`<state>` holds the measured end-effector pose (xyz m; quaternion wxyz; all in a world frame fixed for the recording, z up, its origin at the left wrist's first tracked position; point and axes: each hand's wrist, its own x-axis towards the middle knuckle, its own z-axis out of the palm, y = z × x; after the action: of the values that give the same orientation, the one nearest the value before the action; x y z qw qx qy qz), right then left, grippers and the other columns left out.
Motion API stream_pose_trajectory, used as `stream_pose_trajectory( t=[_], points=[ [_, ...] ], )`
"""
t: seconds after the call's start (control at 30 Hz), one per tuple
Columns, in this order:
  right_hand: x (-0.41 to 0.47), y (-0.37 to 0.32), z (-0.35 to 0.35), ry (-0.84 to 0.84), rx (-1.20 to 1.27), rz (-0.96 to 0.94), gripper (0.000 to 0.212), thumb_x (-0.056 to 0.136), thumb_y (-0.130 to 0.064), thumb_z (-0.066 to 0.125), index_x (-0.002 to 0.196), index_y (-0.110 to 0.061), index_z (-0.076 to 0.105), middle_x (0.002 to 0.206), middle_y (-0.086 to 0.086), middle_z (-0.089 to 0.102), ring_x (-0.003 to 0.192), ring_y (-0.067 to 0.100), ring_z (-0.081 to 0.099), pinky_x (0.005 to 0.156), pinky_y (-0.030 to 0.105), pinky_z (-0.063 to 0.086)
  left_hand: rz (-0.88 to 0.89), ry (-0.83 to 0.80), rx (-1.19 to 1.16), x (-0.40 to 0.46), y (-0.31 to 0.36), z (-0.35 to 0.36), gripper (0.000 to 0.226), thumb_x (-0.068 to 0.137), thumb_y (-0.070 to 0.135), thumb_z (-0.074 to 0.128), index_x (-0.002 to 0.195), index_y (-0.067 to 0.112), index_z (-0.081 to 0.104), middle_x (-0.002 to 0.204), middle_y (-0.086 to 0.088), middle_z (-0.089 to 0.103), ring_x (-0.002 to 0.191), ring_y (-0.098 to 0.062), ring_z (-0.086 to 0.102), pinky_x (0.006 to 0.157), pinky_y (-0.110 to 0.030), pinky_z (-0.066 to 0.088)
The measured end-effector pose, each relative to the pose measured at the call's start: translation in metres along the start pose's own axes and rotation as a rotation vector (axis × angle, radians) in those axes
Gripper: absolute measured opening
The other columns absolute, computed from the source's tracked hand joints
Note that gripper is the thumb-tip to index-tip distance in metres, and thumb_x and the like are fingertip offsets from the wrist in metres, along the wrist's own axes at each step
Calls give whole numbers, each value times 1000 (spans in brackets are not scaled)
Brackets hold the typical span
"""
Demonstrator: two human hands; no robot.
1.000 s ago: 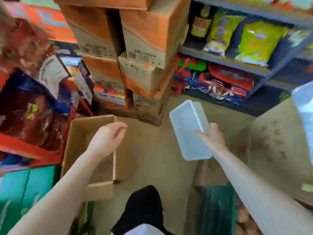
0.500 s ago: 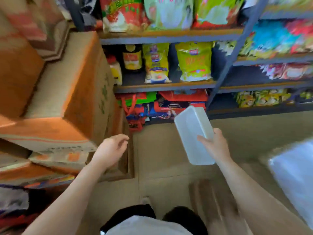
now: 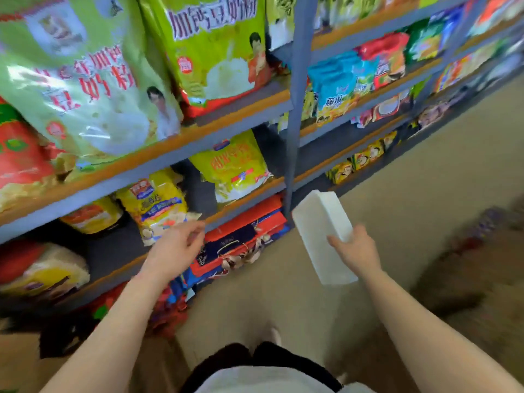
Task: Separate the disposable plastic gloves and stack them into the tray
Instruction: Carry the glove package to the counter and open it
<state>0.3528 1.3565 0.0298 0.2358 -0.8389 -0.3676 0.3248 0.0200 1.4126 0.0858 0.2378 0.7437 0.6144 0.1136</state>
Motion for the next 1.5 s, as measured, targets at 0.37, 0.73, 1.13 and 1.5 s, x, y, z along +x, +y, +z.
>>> stream_pose_trajectory(
  t=[0.37, 0.73, 1.13, 1.5],
  points=[
    [175, -15, -138, 380, 87, 161, 58, 83, -35, 67, 125, -4, 41, 120, 14, 56, 109, 35, 53, 81, 38, 42, 337, -300, 111, 303, 132, 75, 22, 93, 17, 54, 111, 8, 65, 102, -9, 70, 90, -27, 65, 77, -32, 45],
    [308, 88, -256, 468, 218, 558, 56, 79, -46, 67, 120, -18, 39, 107, 1, 55, 94, 25, 58, 80, 47, 53, 840, -389, 33, 490, 424, 172, 26, 94, 17, 51, 117, 13, 63, 105, -2, 65, 83, -12, 56, 76, -26, 43],
    [496, 182, -460, 562, 269, 639, 59, 82, -41, 66, 126, -14, 37, 106, 2, 50, 90, 24, 52, 76, 41, 48, 859, -487, 124, 626, 670, 312, 23, 93, 16, 51, 112, 13, 64, 104, -6, 68, 89, -26, 63, 81, -38, 49],
    [705, 243, -643, 698, 333, 613, 57, 83, -37, 66, 126, -11, 40, 104, 1, 50, 88, 21, 49, 69, 32, 40, 936, -590, 231, 801, 897, 451, 26, 94, 18, 50, 116, 14, 63, 110, -5, 66, 91, -22, 61, 79, -35, 50]
  ],
)
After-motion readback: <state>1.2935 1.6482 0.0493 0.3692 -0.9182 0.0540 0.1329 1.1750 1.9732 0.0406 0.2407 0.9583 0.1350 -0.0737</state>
